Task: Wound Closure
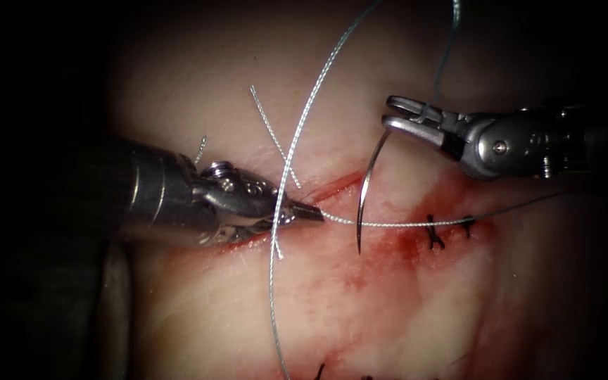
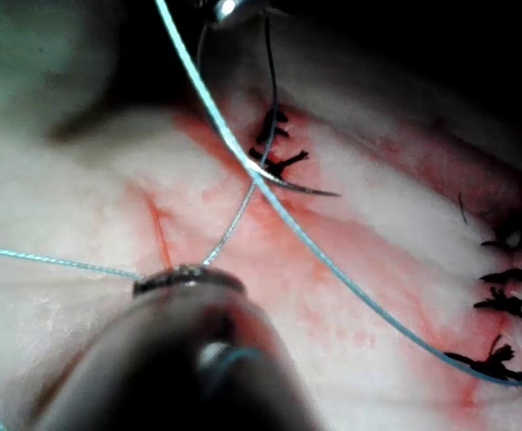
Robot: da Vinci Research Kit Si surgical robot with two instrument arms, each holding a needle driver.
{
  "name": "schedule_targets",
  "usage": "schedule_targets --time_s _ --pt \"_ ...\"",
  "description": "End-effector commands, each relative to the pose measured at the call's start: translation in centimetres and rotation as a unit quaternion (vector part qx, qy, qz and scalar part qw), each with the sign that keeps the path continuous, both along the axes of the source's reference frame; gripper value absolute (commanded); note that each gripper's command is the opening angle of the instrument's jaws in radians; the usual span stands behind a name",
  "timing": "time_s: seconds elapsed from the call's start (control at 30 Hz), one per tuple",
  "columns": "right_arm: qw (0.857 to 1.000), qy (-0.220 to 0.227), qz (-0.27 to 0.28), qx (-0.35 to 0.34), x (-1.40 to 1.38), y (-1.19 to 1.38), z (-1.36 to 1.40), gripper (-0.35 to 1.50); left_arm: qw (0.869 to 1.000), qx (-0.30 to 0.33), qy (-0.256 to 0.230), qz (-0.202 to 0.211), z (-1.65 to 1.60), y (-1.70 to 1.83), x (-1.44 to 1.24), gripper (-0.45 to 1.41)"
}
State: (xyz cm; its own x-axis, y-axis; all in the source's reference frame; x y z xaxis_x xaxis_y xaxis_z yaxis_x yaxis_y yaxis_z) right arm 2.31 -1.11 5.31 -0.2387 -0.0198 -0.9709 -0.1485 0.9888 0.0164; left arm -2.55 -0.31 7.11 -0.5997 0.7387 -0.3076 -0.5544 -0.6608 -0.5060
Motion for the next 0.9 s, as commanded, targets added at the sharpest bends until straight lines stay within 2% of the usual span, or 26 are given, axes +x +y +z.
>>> schedule_targets --time_s 0.03,0.07,0.1,0.5,0.9 --pt "1.000 0.001 0.000 -0.001 0.10 0.01 0.02 -0.35 1.000 -0.010 0.010 -0.003 0.08 -0.03 -0.04 -0.45" --pt "1.000 0.001 0.000 -0.001 0.11 0.00 0.01 -0.35 0.999 -0.012 0.045 -0.007 0.17 -0.10 -0.02 -0.45" --pt "1.000 0.001 0.001 -0.001 0.11 0.00 0.02 -0.35 0.998 -0.011 0.053 -0.009 0.18 -0.13 0.00 -0.45" --pt "1.000 0.000 0.003 0.000 0.12 0.02 0.02 -0.35 0.997 -0.001 0.079 -0.021 -0.05 -0.01 0.04 -0.45" --pt "1.000 0.001 -0.003 0.000 0.16 0.02 -0.02 -0.35 0.988 0.036 0.148 0.009 0.22 -0.09 0.04 -0.45"
